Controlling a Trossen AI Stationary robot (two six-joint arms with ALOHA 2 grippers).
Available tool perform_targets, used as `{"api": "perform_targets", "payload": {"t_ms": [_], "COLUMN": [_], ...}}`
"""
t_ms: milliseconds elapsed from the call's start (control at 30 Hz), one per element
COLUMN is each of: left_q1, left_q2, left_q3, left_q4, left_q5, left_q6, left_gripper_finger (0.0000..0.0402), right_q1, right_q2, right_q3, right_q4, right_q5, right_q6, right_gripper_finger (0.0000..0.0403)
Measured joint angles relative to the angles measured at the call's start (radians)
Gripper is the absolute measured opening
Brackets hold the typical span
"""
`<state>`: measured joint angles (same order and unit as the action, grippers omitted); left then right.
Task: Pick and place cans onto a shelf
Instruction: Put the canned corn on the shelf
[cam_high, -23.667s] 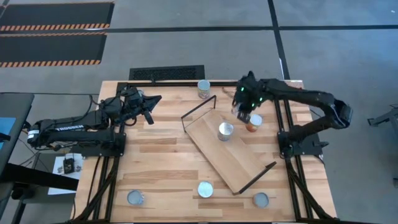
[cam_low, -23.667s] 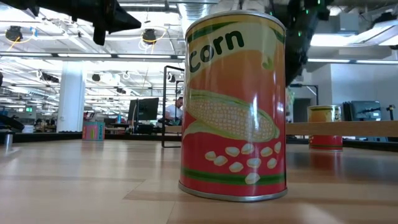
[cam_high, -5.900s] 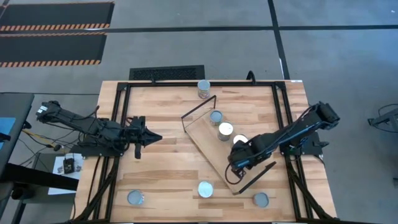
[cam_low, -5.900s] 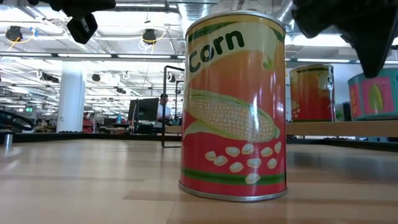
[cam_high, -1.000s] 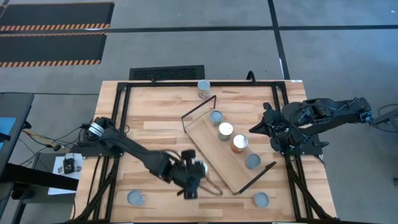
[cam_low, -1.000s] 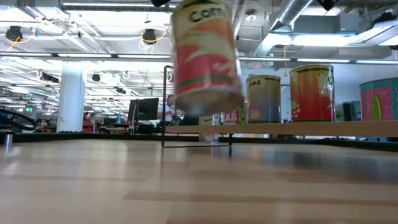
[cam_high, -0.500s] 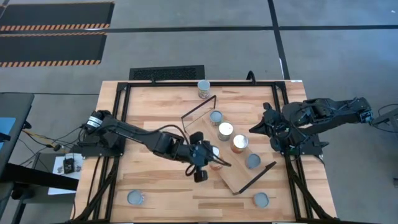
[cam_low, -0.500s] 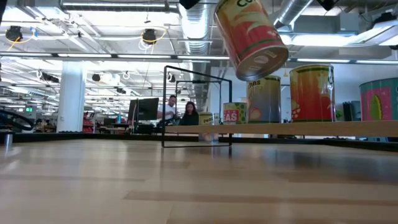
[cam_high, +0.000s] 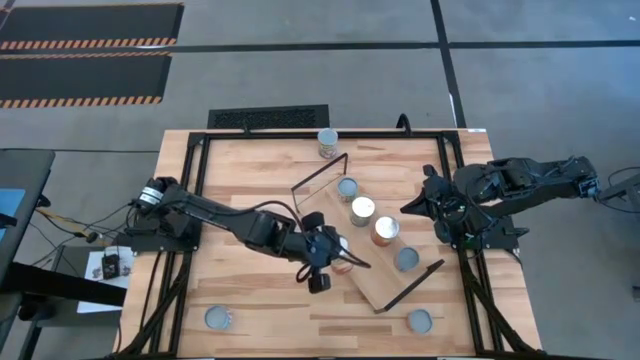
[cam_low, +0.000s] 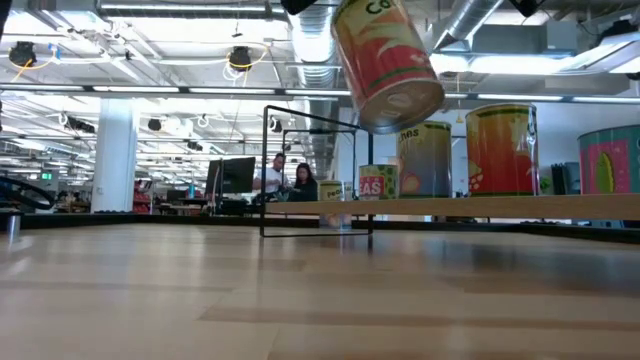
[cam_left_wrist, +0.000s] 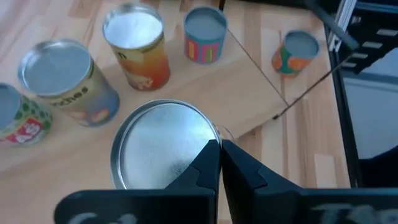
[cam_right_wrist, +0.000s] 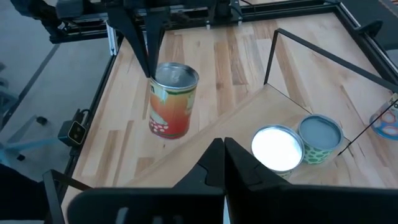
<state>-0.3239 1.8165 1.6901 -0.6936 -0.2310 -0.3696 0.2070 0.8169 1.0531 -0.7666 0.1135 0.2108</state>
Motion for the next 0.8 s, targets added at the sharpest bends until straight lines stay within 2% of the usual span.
{"api": "perform_targets", "payload": {"t_ms": [267, 633, 800], "left_q1": [-0.007, -0.043, -0.044], "left_q2": [0.0, 0.001, 0.001], "left_q3": [-0.015, -0.166, -0.218], "left_q4": [-0.121, -0.12, -0.119], "left_q5": [0.0, -0.058, -0.053], "left_q6": [-0.072, -0.3, -0.347], "left_gripper_finger": [0.0, 0.0, 0.0], "right_q1": [0.0, 0.0, 0.0], "right_q2": [0.0, 0.0, 0.0], "right_q3": [0.0, 0.0, 0.0], "right_q4": [-0.001, -0.01, -0.011], "right_q5": [0.0, 0.0, 0.0], "right_q6": [-0.002, -0.005, -0.016], "right_gripper_finger": [0.0011, 0.0012, 0.0012]}}
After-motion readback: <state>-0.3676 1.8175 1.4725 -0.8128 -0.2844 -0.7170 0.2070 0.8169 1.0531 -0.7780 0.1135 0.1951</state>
